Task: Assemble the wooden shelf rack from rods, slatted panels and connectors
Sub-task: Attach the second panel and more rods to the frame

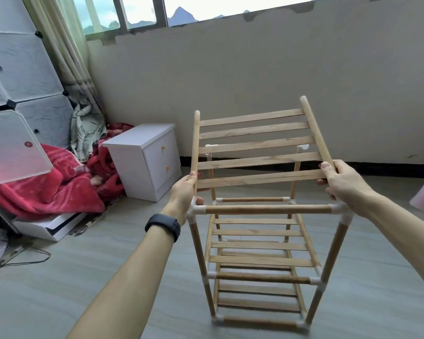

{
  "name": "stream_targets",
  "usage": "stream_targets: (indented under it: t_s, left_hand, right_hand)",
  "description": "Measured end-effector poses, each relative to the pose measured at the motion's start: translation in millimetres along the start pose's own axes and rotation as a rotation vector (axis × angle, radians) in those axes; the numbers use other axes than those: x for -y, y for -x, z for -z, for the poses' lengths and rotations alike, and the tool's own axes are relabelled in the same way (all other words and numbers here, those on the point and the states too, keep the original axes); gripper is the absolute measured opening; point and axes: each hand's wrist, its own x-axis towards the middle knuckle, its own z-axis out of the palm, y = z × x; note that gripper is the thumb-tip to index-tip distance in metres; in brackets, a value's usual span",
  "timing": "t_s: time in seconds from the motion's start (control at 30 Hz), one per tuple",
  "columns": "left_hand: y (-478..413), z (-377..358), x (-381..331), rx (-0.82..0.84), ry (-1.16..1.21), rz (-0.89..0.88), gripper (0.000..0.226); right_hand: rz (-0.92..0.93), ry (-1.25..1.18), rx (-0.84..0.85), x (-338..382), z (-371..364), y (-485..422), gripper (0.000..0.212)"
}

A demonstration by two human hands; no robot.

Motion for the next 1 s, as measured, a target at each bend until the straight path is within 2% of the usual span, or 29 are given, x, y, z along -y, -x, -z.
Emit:
stream_targets:
  t_s: [0.13, 0.27, 0.37, 0.5, 0.63, 0.8, 0.93, 1.0]
  left_hand:
    - [-0.6, -0.7, 1.0, -0.049, -0.088, -0.045, 0.039]
    - [4.4, 1.0, 4.8, -0.028, -0.028, 0.004, 0.039]
    - [11.3, 0.8, 16.1, -0.018, -0.090, -0.015, 0.030]
    - [9.9, -4.2, 19.3, -0.203, -0.293, -0.092, 0.028]
    - [1.4, -8.6, 21.1, -0.250, -0.337, -0.079, 0.016]
    - [-14.4, -3.7, 12.1, -0.300, -0.483, -0.068, 0.014]
    - [-20.3, -0.1, -2.8, -0.298, -0.662, -0.061, 0.019]
    - [-17.0, -1.7, -10.7, -0.377, -0.889, -0.118, 0.028]
  right_hand:
    - [-0.014, 0.023, 0.001, -0.2, -0.5, 0.5, 0.023]
    - [-0.088, 0.094, 0.017, -2.4, -0.9, -2.6, 0.030]
    - [-0.134, 0.129, 0.032, -4.3, -2.0, -4.1, 0.031]
    - [-0.155, 0.080, 0.038, 1.7, 1.7, 0.7, 0.031]
    - [-0.175, 0.116, 0.121, -2.1, 14.4, 17.8, 0.023]
    - [-0.270, -0.342, 0.042, -11.8, -3.6, 31.2, 0.023]
    - [-0.267, -0.445, -0.015, -5.2, -20.5, 35.7, 0.026]
    - [-0.271, -0.437, -0.036, -1.5, -27.9, 38.7, 0.028]
